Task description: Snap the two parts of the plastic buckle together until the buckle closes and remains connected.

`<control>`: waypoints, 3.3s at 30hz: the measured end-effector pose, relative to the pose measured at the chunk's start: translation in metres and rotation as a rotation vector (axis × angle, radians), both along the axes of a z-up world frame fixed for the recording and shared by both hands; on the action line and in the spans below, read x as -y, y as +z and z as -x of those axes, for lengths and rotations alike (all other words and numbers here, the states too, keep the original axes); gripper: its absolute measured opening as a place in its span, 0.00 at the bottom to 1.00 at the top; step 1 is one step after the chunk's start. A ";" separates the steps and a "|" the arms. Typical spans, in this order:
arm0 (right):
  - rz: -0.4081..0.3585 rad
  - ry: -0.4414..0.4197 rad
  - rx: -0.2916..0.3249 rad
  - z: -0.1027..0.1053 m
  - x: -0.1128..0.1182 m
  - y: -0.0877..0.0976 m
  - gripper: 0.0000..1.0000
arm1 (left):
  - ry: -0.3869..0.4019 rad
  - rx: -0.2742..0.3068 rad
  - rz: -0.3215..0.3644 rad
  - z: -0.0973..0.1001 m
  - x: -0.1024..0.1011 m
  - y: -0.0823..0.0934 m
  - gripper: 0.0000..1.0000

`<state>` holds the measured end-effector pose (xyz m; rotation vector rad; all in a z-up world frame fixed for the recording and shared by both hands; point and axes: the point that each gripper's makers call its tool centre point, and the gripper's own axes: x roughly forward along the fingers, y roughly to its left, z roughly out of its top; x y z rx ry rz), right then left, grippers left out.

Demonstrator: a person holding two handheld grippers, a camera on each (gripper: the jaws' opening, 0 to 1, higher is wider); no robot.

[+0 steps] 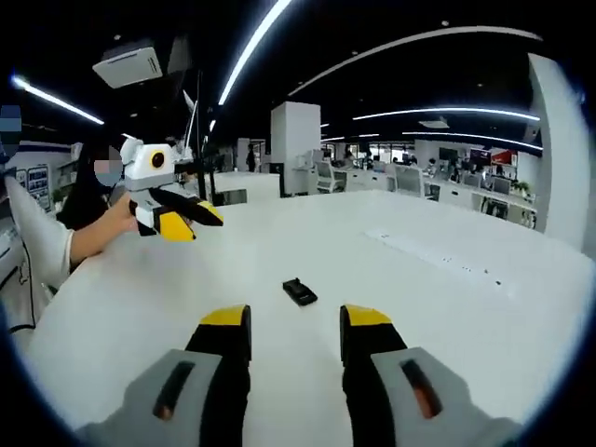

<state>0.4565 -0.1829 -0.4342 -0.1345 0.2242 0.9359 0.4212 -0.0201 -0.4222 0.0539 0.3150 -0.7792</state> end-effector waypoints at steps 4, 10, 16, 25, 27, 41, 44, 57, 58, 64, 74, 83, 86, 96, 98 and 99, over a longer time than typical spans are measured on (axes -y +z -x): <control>0.005 -0.029 0.048 0.015 0.005 0.013 0.42 | -0.004 -0.018 0.093 0.007 -0.001 0.011 0.31; -0.029 -0.057 0.075 0.035 0.007 0.028 0.52 | -0.002 -0.008 0.157 0.017 -0.005 0.035 0.41; -0.044 -0.102 0.079 0.049 0.013 0.040 0.56 | 0.043 0.052 0.173 0.029 -0.016 0.060 0.55; 0.089 -0.164 0.104 0.082 0.021 0.044 0.72 | 0.057 0.081 0.051 0.059 -0.029 0.058 0.66; 0.137 -0.181 0.088 0.090 0.023 0.042 0.76 | 0.055 0.072 0.071 0.068 -0.030 0.058 0.67; 0.049 -0.280 0.033 0.139 0.029 0.067 1.00 | 0.084 0.070 0.018 0.105 -0.045 0.056 0.71; 0.043 -0.284 0.034 0.149 0.031 0.070 0.99 | 0.098 0.088 0.009 0.115 -0.050 0.061 0.73; 0.030 -0.339 0.052 0.191 0.046 0.070 1.00 | 0.149 0.149 0.060 0.146 -0.069 0.076 0.78; 0.023 -0.346 0.053 0.193 0.049 0.071 1.00 | 0.155 0.151 0.061 0.147 -0.071 0.077 0.78; 0.011 -0.402 0.078 0.210 0.066 0.076 1.00 | 0.187 0.158 0.067 0.159 -0.080 0.075 0.80; 0.003 -0.472 0.045 0.232 0.090 0.060 1.00 | 0.239 0.145 0.063 0.176 -0.093 0.063 0.83; 0.002 -0.499 0.033 0.248 0.099 0.049 1.00 | 0.281 0.114 0.066 0.191 -0.107 0.049 0.84; 0.008 -0.505 0.034 0.252 0.100 0.047 1.00 | 0.299 0.106 0.077 0.194 -0.115 0.044 0.84; -0.017 -0.557 0.046 0.259 0.107 0.046 1.00 | 0.331 0.087 0.081 0.199 -0.124 0.036 0.84; -0.019 -0.563 0.045 0.260 0.110 0.047 1.00 | 0.323 0.090 0.077 0.200 -0.122 0.036 0.84; -0.017 -0.562 0.043 0.260 0.110 0.047 1.00 | 0.318 0.091 0.076 0.201 -0.121 0.037 0.84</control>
